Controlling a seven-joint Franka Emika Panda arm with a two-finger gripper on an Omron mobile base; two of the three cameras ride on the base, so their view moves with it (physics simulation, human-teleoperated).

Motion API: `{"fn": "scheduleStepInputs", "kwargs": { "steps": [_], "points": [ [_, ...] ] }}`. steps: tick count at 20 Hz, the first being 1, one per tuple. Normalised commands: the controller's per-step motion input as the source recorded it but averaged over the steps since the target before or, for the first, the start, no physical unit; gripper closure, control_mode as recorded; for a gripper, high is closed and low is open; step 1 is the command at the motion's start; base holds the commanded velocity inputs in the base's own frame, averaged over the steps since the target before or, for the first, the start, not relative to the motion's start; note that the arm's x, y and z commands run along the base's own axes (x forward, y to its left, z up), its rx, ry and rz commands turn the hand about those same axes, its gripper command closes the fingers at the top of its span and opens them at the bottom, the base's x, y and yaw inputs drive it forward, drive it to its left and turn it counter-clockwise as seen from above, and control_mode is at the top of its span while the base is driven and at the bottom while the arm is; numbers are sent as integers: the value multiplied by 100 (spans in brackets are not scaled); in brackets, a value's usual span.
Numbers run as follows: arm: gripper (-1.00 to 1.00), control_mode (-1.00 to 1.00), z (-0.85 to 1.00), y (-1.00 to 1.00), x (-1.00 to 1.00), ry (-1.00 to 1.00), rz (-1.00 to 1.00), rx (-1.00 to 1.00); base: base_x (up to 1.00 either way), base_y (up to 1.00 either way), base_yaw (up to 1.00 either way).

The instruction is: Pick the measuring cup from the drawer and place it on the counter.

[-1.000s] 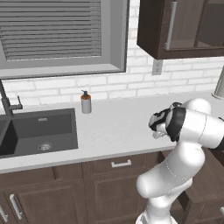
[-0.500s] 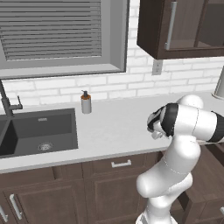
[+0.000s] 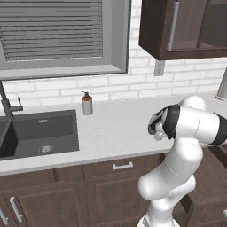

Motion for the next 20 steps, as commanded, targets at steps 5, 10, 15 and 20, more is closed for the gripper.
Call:
{"fn": "scheduleStepInputs", "kwargs": {
  "steps": [5, 10, 15, 20],
  "points": [
    [-100, -100, 66, 2, -1, -1, -3, 0, 0, 0, 0],
    [-100, -100, 97, 1, -36, -5, -1, 0, 0, 0, 0],
    [-100, -100, 93, 7, -63, -4, 0, 0, 0, 0, 0],
    [-100, -100, 47, 41, -100, 0, -11, 0, 0, 0, 0]
  ]
}}
